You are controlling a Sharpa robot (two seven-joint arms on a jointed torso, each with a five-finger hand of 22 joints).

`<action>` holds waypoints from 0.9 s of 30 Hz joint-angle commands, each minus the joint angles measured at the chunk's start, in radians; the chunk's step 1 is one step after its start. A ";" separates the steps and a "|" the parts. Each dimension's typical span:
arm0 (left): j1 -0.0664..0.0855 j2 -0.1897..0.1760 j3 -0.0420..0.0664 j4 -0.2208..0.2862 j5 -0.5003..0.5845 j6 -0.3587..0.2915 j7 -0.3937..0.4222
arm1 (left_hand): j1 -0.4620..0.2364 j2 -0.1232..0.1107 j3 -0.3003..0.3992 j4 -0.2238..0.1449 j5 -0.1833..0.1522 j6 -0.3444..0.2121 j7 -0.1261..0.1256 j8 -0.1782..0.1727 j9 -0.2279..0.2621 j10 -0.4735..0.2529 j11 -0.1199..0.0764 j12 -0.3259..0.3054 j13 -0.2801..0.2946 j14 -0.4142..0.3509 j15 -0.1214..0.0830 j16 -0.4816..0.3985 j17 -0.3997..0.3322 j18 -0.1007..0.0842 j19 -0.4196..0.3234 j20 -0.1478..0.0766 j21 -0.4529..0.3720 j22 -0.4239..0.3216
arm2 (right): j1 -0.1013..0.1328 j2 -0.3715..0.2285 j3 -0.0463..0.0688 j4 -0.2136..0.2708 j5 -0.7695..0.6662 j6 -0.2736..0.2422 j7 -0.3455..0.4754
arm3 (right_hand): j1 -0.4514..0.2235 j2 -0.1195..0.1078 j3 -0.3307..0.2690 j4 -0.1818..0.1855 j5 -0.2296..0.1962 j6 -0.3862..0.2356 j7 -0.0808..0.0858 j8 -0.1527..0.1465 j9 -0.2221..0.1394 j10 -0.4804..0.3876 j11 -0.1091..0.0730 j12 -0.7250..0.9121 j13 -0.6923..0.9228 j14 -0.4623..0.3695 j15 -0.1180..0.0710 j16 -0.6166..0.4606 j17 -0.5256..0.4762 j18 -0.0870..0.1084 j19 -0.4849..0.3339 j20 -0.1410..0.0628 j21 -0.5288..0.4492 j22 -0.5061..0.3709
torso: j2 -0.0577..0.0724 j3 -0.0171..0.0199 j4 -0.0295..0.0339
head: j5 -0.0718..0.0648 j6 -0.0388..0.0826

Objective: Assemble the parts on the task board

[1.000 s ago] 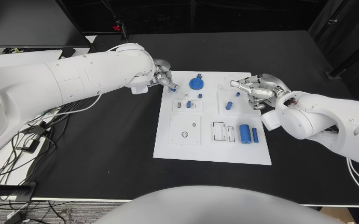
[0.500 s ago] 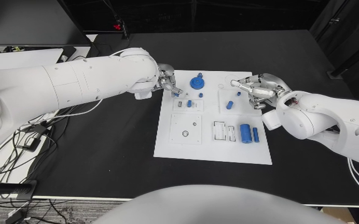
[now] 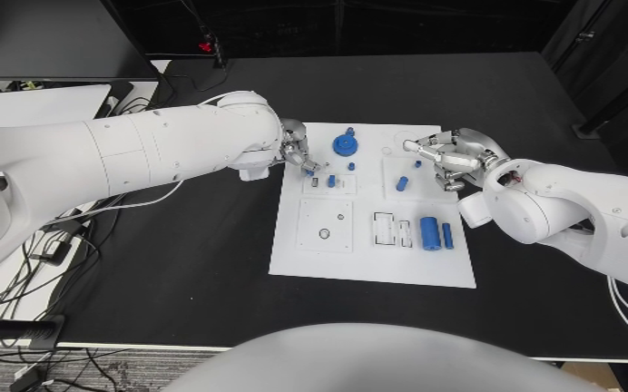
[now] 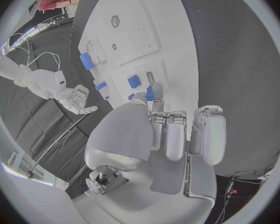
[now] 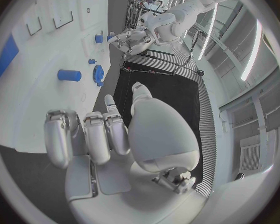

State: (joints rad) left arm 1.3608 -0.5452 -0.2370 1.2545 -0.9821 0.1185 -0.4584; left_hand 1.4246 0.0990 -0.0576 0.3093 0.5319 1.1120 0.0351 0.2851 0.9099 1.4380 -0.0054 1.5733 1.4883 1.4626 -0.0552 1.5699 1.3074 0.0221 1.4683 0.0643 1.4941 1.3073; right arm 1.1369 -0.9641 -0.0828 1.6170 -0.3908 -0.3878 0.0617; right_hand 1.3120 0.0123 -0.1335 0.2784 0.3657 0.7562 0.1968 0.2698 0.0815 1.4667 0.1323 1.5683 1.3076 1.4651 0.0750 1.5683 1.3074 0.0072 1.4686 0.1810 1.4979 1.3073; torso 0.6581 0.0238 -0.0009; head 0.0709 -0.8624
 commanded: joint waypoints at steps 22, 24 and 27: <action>-0.006 0.010 0.001 0.003 0.000 0.055 -0.045 | 0.106 0.097 0.026 -0.017 0.004 0.002 -0.010 0.004 0.002 0.133 -0.023 -0.003 0.083 0.108 -0.006 0.001 0.263 0.007 0.002 -0.002 -0.006 0.225 | 0.000 0.001 0.000 0.001 -0.002 0.006 0.008 | -0.004 0.012 -0.010 0.004 0.004 -0.007 0.015 0.010 0.001 0.104 0.007 0.003 0.263 0.106 0.005 0.002 0.263 0.019 0.028 0.008 -0.005 0.229 | 0.000 0.0006 0.0002 | 0.000 -0.009; -0.008 0.011 0.001 0.001 0.000 0.054 -0.048 | 0.106 0.097 0.026 -0.017 0.004 0.002 -0.010 0.004 0.002 0.133 -0.023 -0.003 0.083 0.108 -0.005 0.001 0.263 0.007 0.002 -0.002 -0.006 0.225 | 0.000 0.001 0.000 0.001 -0.002 0.006 0.008 | -0.005 0.013 -0.012 0.004 0.004 -0.008 0.015 0.010 0.001 0.104 0.007 0.003 0.263 0.106 0.005 0.002 0.263 0.018 0.029 0.008 -0.004 0.229 | 0.000 0.0004 0.0006 | 0.000 -0.009; -0.010 0.014 0.001 -0.003 0.000 0.053 -0.048 | 0.106 0.097 0.027 -0.017 0.004 0.001 -0.010 0.004 0.002 0.133 -0.023 -0.003 0.083 0.108 -0.005 0.001 0.263 0.007 0.002 -0.002 -0.006 0.225 | 0.000 0.001 0.000 0.001 -0.002 0.006 0.008 | -0.005 0.013 -0.012 0.004 0.004 -0.008 0.015 0.010 0.001 0.104 0.007 0.003 0.263 0.106 0.005 0.002 0.263 0.018 0.029 0.008 -0.004 0.229 | -0.001 0.0007 0.0009 | 0.001 -0.010</action>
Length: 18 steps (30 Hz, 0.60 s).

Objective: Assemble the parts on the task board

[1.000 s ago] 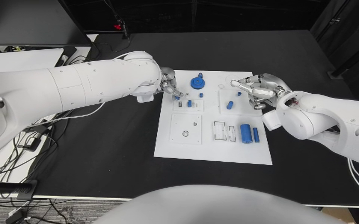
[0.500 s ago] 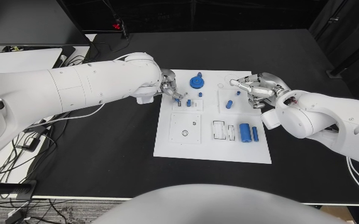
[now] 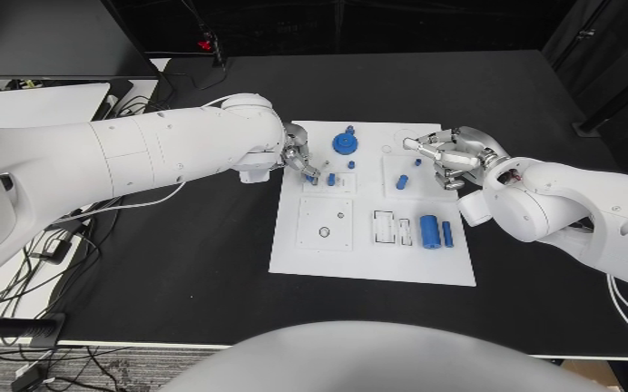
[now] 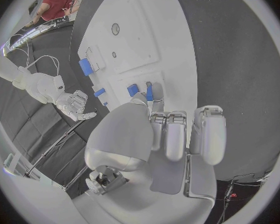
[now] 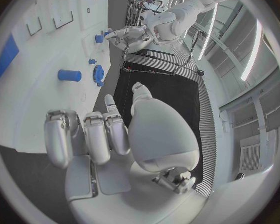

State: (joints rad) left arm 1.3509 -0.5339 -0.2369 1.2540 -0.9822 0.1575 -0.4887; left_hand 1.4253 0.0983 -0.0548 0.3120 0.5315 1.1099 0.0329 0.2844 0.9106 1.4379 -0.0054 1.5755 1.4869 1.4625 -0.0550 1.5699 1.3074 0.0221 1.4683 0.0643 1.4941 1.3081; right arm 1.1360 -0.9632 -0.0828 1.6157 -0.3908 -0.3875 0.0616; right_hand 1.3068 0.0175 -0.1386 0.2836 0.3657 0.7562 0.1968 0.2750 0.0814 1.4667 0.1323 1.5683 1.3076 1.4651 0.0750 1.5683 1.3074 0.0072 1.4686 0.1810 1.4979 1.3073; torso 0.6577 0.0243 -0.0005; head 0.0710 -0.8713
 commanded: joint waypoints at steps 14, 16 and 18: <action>-0.005 0.009 0.001 -0.009 0.000 0.025 -0.027 | 0.105 0.097 0.027 -0.020 0.005 0.002 -0.008 0.005 0.002 0.133 -0.023 -0.005 0.084 0.108 -0.006 0.001 0.263 0.008 -0.001 -0.002 -0.010 0.223 | 0.001 -0.002 0.000 0.004 -0.002 0.007 0.007 | 0.000 0.008 -0.006 -0.001 0.004 -0.008 0.015 0.005 0.001 0.104 0.007 0.003 0.263 0.106 0.005 0.002 0.263 0.019 0.029 0.008 -0.004 0.229 | 0.001 0.0002 -0.0002 | 0.004 -0.001; -0.006 0.011 0.001 -0.011 0.000 0.024 -0.027 | 0.105 0.097 0.028 -0.020 0.005 0.002 -0.008 0.004 0.002 0.133 -0.022 -0.005 0.084 0.108 -0.006 0.001 0.263 0.008 -0.002 -0.002 -0.010 0.222 | 0.001 -0.002 0.000 0.004 -0.002 0.008 0.007 | 0.000 0.008 -0.006 -0.001 0.004 -0.008 0.015 0.005 0.001 0.104 0.007 0.003 0.263 0.106 0.005 0.002 0.263 0.019 0.029 0.008 -0.004 0.229 | 0.000 0.0001 -0.0001 | 0.005 -0.001; -0.007 0.013 0.001 -0.012 -0.002 0.023 -0.028 | 0.105 0.097 0.028 -0.020 0.005 0.002 -0.008 0.004 0.002 0.133 -0.022 -0.005 0.084 0.108 -0.006 0.001 0.263 0.008 -0.002 -0.002 -0.010 0.222 | 0.001 -0.002 0.000 0.004 -0.002 0.008 0.006 | 0.000 0.008 -0.006 -0.001 0.004 -0.008 0.015 0.005 0.001 0.104 0.007 0.003 0.263 0.106 0.005 0.002 0.263 0.019 0.029 0.008 -0.004 0.229 | 0.000 0.0000 0.0002 | 0.004 -0.001</action>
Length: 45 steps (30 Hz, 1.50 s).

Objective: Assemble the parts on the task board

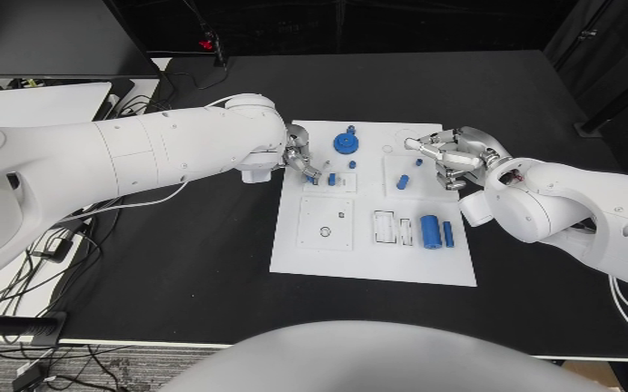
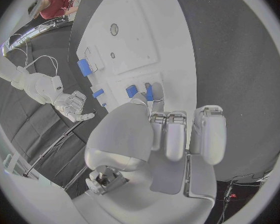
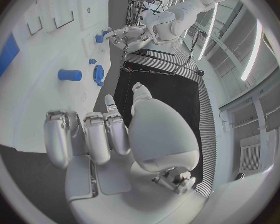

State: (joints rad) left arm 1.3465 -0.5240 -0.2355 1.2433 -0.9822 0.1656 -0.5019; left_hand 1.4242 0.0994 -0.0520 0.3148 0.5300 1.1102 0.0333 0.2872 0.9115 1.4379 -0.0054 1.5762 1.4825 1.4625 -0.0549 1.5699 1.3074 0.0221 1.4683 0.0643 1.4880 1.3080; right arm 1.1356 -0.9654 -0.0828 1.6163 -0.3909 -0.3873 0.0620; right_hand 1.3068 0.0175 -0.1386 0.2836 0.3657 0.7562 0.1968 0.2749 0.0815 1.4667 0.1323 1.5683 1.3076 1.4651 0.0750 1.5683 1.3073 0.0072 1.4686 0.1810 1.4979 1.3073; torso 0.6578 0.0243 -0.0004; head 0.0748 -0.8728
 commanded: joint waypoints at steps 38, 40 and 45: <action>-0.010 0.021 -0.001 -0.012 -0.009 0.067 -0.033 | -0.101 0.086 0.018 -0.018 -0.036 -0.117 0.037 -0.077 -0.079 0.133 0.018 -0.005 0.088 0.108 0.025 0.001 0.263 0.015 -0.027 0.018 -0.027 0.213 | 0.001 -0.001 0.000 0.003 -0.001 0.009 0.007 | -0.003 0.009 -0.009 0.000 0.005 -0.009 0.015 0.008 0.001 0.104 0.007 0.003 0.263 0.106 0.005 0.002 0.263 0.019 0.029 0.008 -0.004 0.229 | 0.000 0.0004 0.0001 | -0.002 0.000; -0.011 0.020 -0.001 -0.010 -0.009 0.072 -0.036 | -0.133 0.081 0.006 -0.019 -0.044 -0.126 0.041 -0.082 -0.092 0.133 0.022 -0.005 0.088 0.108 0.029 0.001 0.263 0.015 -0.029 0.022 -0.029 0.212 | 0.001 -0.001 0.000 0.003 -0.001 0.009 0.007 | -0.003 0.010 -0.010 0.000 0.005 -0.010 0.015 0.008 0.001 0.104 0.007 0.003 0.263 0.106 0.005 0.002 0.263 0.018 0.029 0.008 -0.004 0.229 | 0.000 0.0002 -0.0004 | -0.001 0.000; -0.012 0.019 -0.001 -0.008 -0.009 0.077 -0.043 | -0.220 0.069 -0.039 -0.020 -0.112 -0.174 0.059 -0.095 -0.128 0.133 0.038 -0.005 0.088 0.108 0.041 0.001 0.263 0.017 -0.038 0.032 -0.037 0.209 | 0.001 0.000 0.000 0.003 -0.001 0.011 0.007 | -0.003 0.010 -0.010 0.000 0.005 -0.010 0.015 0.008 0.001 0.104 0.007 0.003 0.263 0.106 0.005 0.002 0.263 0.018 0.031 0.008 -0.002 0.230 | 0.000 -0.0003 -0.0008 | -0.001 0.000</action>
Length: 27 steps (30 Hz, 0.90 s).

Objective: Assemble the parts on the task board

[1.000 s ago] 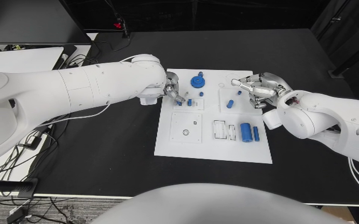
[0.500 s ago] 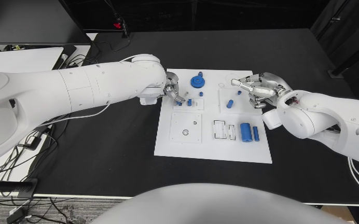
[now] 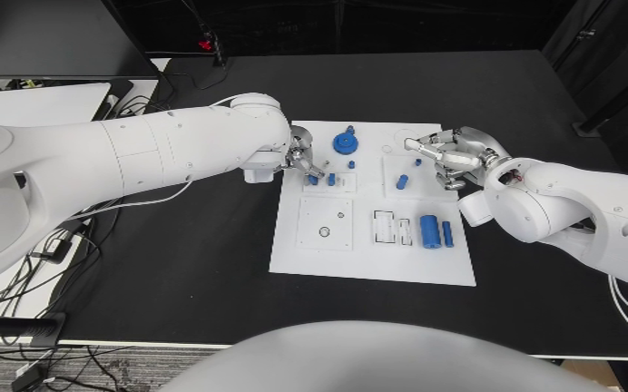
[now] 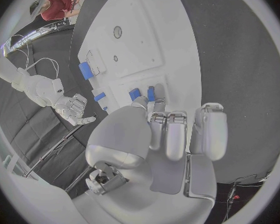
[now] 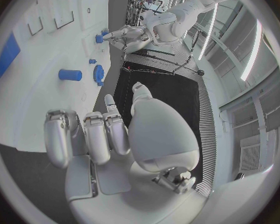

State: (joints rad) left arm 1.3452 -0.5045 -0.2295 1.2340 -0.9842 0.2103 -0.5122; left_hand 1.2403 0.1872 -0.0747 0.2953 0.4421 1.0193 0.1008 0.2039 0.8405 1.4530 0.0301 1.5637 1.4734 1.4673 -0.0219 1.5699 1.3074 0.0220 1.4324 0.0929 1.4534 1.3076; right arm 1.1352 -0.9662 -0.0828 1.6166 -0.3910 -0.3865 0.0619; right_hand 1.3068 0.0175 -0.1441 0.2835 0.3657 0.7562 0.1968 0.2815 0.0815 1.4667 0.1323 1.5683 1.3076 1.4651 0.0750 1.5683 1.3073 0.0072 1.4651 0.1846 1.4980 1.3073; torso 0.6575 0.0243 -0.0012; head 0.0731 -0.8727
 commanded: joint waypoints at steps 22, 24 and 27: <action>-0.011 -0.019 -0.007 0.020 -0.008 -0.013 -0.014 | -0.178 0.012 -0.140 -0.003 -0.171 -0.103 -0.018 0.179 -0.016 0.118 -0.002 0.007 0.097 0.104 0.011 0.001 0.263 0.018 0.001 0.016 0.001 0.211 | -0.001 -0.001 0.000 0.001 -0.001 0.010 0.006 | -0.003 0.011 -0.005 0.000 0.006 -0.010 0.015 0.003 0.001 0.104 0.007 0.003 0.263 0.106 0.005 0.002 0.263 0.018 0.034 0.004 -0.002 0.230 | 0.000 -0.0002 0.0004 | 0.000 0.000; -0.011 -0.023 -0.007 0.023 -0.009 -0.028 -0.007 | -0.161 0.017 -0.146 -0.004 -0.162 -0.120 -0.024 0.226 0.013 0.118 -0.008 0.007 0.097 0.104 0.006 0.001 0.263 0.018 0.001 0.011 0.001 0.211 | -0.001 -0.002 0.000 0.001 -0.001 0.009 0.005 | -0.003 0.011 -0.005 0.000 0.006 -0.010 0.015 0.003 0.001 0.104 0.007 0.003 0.263 0.106 0.005 0.002 0.263 0.018 0.034 0.004 -0.003 0.230 | 0.000 -0.0001 0.0004 | 0.000 0.000; -0.011 -0.026 -0.007 0.026 -0.009 -0.040 0.001 | -0.146 0.022 -0.152 -0.003 -0.155 -0.136 -0.029 0.278 0.044 0.118 -0.013 0.007 0.097 0.104 0.002 0.001 0.263 0.018 0.001 0.008 0.000 0.211 | -0.002 -0.002 0.000 0.001 -0.001 0.009 0.005 | -0.003 0.011 -0.005 0.000 0.006 -0.010 0.015 0.003 0.001 0.104 0.007 0.003 0.263 0.106 0.005 0.002 0.263 0.018 0.034 0.004 -0.003 0.230 | 0.000 -0.0001 0.0003 | 0.000 0.000</action>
State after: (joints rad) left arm 1.3413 -0.5278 -0.2308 1.2589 -0.9853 0.1832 -0.5108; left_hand 1.0854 0.2110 -0.2207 0.2912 0.2828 0.8873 0.0747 0.4715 0.8785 1.4682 0.0244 1.5671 1.3098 1.4664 -0.0136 1.5700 1.3073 0.0221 1.4307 0.1057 1.4531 1.3075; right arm 1.1326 -0.9680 -0.0828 1.6156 -0.3910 -0.3854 0.0615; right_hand 1.3027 0.0216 -0.1440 0.2835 0.3657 0.7528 0.1934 0.2814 0.0815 1.4667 0.1323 1.5683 1.3075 1.4651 0.0750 1.5683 1.3074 0.0072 1.4651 0.1845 1.4979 1.3073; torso 0.6576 0.0241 -0.0006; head 0.0728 -0.8725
